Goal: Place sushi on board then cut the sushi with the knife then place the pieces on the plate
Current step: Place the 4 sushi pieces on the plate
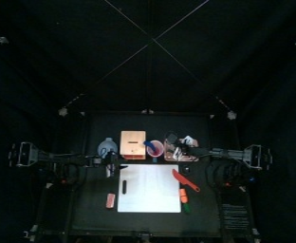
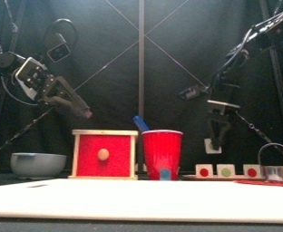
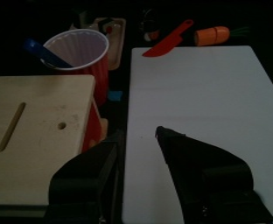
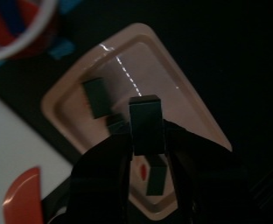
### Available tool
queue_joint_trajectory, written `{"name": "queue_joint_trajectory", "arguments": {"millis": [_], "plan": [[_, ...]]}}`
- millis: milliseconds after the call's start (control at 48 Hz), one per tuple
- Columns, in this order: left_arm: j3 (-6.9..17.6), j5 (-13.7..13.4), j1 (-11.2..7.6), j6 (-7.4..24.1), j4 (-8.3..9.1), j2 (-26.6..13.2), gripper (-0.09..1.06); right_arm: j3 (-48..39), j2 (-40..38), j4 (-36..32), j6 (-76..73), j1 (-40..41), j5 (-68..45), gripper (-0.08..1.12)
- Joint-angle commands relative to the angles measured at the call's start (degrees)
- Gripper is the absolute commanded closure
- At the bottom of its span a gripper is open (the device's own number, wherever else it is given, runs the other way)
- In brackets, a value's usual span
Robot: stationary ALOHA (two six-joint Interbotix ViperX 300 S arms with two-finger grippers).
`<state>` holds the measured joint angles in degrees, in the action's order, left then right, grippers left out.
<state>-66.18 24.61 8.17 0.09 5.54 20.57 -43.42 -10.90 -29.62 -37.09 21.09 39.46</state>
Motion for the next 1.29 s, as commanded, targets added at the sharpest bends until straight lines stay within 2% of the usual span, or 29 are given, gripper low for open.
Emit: {"name": "queue_joint_trajectory", "arguments": {"millis": [21,146,312,479,667,854,1062,1292], "plan": [[0.6,0.3,0.0,0.2,-0.09,0.1,0.2,-1.5,0.2,1.1,0.0,4.8,-3.9,0.45],[0.6,0.0,0.0,0.3,-0.09,0.1,0.2,-4.2,1.1,4.2,0.4,8.3,-11.0,0.44],[0.6,-0.9,0.18,0.3,-0.09,0.1,0.2,-7.4,2.5,6.6,0.8,12.0,-16.6,0.34],[0.6,-1.0,0.18,0.3,-0.09,0.1,0.2,-8.0,1.8,6.2,0.8,13.7,-17.0,0.2],[0.6,-1.0,0.18,0.3,-0.09,0.1,0.2,-6.4,-4.1,5.6,0.6,13.4,-13.4,0.18],[0.6,-1.0,0.18,0.3,-0.09,0.2,0.2,-5.4,-10.3,5.6,0.5,9.1,-11.0,0.18],[0.8,-1.0,0.26,0.3,-0.09,0.9,0.2,-5.9,-13.6,5.3,0.8,0.1,-14.9,0.18],[1.3,-1.0,0.26,0.1,-0.18,1.8,0.2,-7.5,-13.9,-0.5,0.5,-7.0,-21.0,0.18]]}}
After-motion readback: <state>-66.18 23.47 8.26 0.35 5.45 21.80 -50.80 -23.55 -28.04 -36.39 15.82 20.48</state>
